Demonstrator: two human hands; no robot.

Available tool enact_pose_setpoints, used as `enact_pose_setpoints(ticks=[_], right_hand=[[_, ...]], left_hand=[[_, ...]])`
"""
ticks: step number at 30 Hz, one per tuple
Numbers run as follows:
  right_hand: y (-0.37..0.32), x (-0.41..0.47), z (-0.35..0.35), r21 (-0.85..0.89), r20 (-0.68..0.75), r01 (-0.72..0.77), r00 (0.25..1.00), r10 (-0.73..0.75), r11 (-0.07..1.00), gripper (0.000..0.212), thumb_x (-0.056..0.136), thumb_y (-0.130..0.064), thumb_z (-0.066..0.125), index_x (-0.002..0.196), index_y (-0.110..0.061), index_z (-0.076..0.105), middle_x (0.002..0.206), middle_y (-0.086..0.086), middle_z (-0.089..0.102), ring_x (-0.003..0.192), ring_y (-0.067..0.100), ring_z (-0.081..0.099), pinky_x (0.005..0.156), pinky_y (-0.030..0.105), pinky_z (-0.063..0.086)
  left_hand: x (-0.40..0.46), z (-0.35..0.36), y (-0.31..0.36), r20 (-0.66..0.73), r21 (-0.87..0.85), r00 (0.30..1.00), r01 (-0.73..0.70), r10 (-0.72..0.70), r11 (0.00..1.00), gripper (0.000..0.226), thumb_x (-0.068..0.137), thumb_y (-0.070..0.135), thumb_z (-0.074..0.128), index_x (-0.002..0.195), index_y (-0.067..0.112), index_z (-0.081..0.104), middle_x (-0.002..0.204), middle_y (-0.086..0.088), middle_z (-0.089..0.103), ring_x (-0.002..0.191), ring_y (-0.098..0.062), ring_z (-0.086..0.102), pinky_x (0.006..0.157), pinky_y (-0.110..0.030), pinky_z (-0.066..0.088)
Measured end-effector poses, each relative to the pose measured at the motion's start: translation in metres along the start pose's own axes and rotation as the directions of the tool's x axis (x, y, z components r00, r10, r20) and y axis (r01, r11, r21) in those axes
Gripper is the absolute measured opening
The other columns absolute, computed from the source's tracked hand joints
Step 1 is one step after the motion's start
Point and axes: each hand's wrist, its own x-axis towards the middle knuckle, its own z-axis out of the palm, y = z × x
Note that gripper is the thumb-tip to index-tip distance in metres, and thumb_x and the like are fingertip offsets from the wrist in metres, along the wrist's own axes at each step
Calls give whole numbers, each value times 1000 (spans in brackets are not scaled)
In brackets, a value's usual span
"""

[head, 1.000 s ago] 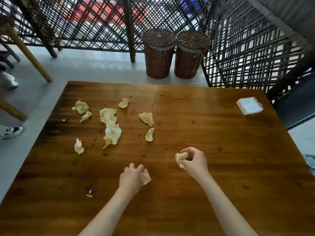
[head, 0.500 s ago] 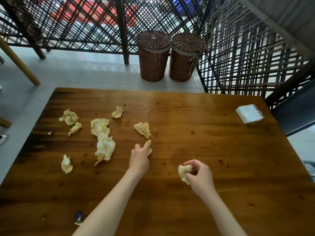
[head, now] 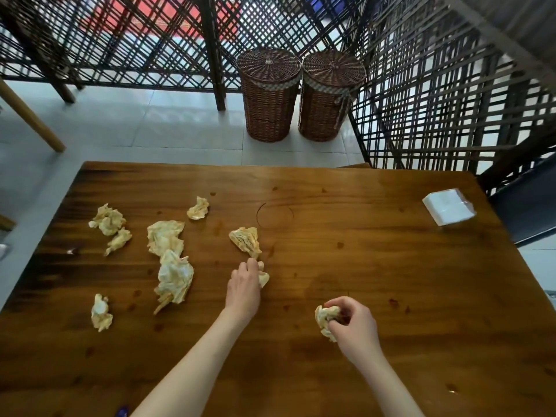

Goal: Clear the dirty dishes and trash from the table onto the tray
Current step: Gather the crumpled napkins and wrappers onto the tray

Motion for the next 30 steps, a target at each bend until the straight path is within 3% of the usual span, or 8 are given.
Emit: enact_pose_setpoints(ticks=[3, 6, 8, 13, 19, 24, 27, 30], right_hand=[[-1, 6, -4, 20, -2, 3, 1000, -3, 1000, 30, 78, 2, 66, 82, -28, 64, 83, -15, 63, 77, 1, 59, 56, 9, 47], [2, 9, -7, 29, -2, -8, 1000, 8, 1000, 31, 78, 1, 67, 80, -30, 63, 82, -15, 63, 76, 1, 60, 55, 10, 48], [7, 13, -9, 39, 0, -20, 1000, 20, 999, 32, 78, 0, 68, 79, -31, 63, 82, -13, 64, 77, 3, 61, 56, 11, 49], [19, 21, -12, 64, 20, -60, 998, 59, 996, 32, 77, 4, 67, 80, -28, 64, 83, -11, 65, 77, 4, 62, 55, 11, 49], [22, 29, -14, 57, 37, -61, 998, 59, 996, 32, 77, 4, 66, 81, -28, 64, 84, -12, 65, 78, 3, 61, 56, 10, 48], [20, 32, -12, 55, 34, -26, 999, 24, 998, 33, 78, -1, 69, 79, -32, 62, 85, -15, 63, 79, 2, 60, 59, 10, 48], [15, 38, -2, 52, 40, -12, 999, 10, 999, 30, 78, -1, 69, 87, -29, 63, 86, -16, 61, 83, 3, 59, 65, 14, 50], [0, 45, 17, 79, 84, -1, 996, -6, 997, 34, 78, 1, 68, 96, -27, 58, 90, -14, 59, 88, 2, 56, 70, 16, 52]], left_hand=[[7, -4, 4, -50, -134, 998, 18, -25, 991, 49, 88, 5, 53, 130, 13, 32, 115, -9, 48, 100, -23, 47, 85, -33, 42], [23, -15, 4, -187, -265, 970, 101, -154, 959, 45, 88, 16, 56, 128, 8, 36, 117, -11, 49, 103, -26, 46, 89, -37, 40], [38, -20, 5, -214, -198, 955, 163, -205, 967, 41, 90, 26, 54, 124, 9, 37, 124, -13, 47, 110, -29, 44, 92, -40, 38], [64, -10, 14, 53, 27, 981, 183, -185, 983, 47, 98, 37, 39, 136, 13, 30, 156, -15, 10, 143, -34, 6, 112, -54, 14], [60, -10, 16, -50, 58, 988, 148, -146, 987, 43, 92, 23, 55, 131, 17, 39, 129, -11, 46, 115, -28, 44, 97, -40, 40], [52, -16, 20, 32, -51, 986, 163, -161, 985, 64, 88, 6, 56, 143, 15, 25, 127, -11, 47, 115, -28, 45, 97, -37, 41], [37, -21, 13, 74, -73, 974, 218, -213, 973, 50, 87, 10, 54, 134, 11, 38, 125, -10, 47, 115, -27, 44, 96, -34, 41], [15, -31, -14, -49, -60, 960, 271, -274, 961, 43, 82, 22, 56, 123, 13, 47, 118, -7, 50, 108, -24, 45, 92, -33, 41]])
